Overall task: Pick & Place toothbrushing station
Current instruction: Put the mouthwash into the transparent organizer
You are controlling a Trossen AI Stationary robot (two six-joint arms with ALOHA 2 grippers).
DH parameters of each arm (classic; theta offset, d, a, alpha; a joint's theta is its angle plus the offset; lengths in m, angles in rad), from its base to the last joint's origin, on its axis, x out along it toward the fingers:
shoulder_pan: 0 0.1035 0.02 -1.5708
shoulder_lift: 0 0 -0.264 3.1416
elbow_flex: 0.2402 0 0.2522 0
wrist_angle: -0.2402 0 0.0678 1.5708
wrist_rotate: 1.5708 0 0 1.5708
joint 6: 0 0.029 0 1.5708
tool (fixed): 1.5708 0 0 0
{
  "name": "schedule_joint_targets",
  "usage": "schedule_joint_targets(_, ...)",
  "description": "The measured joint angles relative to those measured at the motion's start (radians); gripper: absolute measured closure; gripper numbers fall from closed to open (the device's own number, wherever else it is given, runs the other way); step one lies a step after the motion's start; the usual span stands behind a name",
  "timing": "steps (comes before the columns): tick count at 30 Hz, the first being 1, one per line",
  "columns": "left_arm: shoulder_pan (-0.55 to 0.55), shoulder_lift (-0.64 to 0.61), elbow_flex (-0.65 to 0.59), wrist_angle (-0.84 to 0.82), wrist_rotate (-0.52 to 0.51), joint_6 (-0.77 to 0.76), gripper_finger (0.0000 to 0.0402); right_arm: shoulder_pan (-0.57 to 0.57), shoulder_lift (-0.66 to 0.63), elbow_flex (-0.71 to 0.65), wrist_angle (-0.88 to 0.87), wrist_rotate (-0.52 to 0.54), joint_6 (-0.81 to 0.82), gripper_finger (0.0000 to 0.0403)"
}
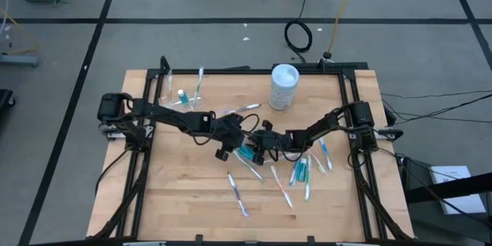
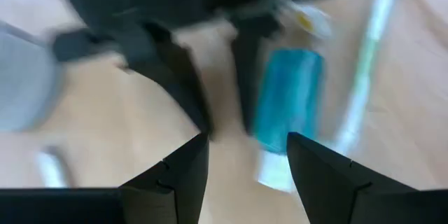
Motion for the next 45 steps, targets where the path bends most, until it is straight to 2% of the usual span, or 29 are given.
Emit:
schedule_joint_targets(6,0.002,0.055,-0.001,-0.023,0.043,-0.043,0.0204,0.0,0.0,0.0,-0.012,0.0,0.01,0.0282)
schedule_joint_targets(11,0.002,0.116,0.0,-0.013,0.006,-0.037,0.0204,0.011,0.0,0.001,-0.022,0.003,0.011,0.0282)
schedule_joint_targets(17,0.002,0.134,0.002,-0.007,-0.028,-0.024,0.0208,0.015,-0.001,0.001,-0.029,0.004,0.03,0.0282)
schedule_joint_targets(26,-0.006,0.133,0.0,0.002,-0.035,-0.017,0.0298,0.015,-0.001,0.001,-0.038,0.001,0.035,0.0282)
schedule_joint_targets(31,-0.011,0.117,-0.001,-0.041,-0.061,-0.005,0.0315,0.015,-0.001,0.001,-0.039,0.001,0.034,0.0282)
schedule_joint_targets(36,-0.056,0.044,-0.002,-0.179,-0.24,0.029,0.0314,0.015,-0.001,0.001,-0.051,0.004,0.035,0.0282)
schedule_joint_targets(45,-0.18,-0.184,-0.002,-0.604,-0.757,0.035,0.0314,0.016,-0.001,0.0,-0.057,0.004,0.037,0.0282)
